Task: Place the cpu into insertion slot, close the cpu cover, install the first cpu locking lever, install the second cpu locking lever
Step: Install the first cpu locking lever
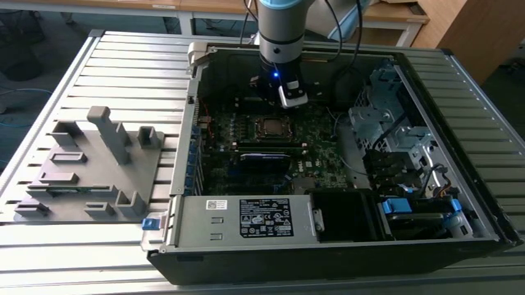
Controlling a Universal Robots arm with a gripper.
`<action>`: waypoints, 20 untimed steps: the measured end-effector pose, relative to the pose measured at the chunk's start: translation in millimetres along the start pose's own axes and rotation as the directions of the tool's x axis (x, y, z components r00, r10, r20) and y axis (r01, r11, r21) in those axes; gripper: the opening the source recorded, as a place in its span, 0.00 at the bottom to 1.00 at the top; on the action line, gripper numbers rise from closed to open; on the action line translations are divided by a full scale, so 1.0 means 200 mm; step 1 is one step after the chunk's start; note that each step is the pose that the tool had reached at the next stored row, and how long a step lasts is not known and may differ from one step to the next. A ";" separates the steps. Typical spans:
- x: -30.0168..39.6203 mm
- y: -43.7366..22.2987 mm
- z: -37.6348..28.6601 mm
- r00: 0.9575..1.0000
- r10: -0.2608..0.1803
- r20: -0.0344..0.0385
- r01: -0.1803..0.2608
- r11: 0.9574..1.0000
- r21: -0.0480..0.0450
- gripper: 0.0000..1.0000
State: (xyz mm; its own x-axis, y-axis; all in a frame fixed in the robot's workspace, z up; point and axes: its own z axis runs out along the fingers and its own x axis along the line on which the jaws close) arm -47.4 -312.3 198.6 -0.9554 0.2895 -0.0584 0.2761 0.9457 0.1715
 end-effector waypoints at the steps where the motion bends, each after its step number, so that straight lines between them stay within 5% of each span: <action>1: 0.001 0.003 0.001 1.000 0.000 0.000 0.000 1.000 0.000 0.10; 20: 0.003 0.005 0.009 1.000 -0.001 0.007 0.001 1.000 0.018 0.10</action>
State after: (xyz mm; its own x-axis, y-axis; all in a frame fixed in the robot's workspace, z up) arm -47.6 -310.9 196.9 -0.9550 0.2895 -0.0650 0.2771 0.9485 0.1535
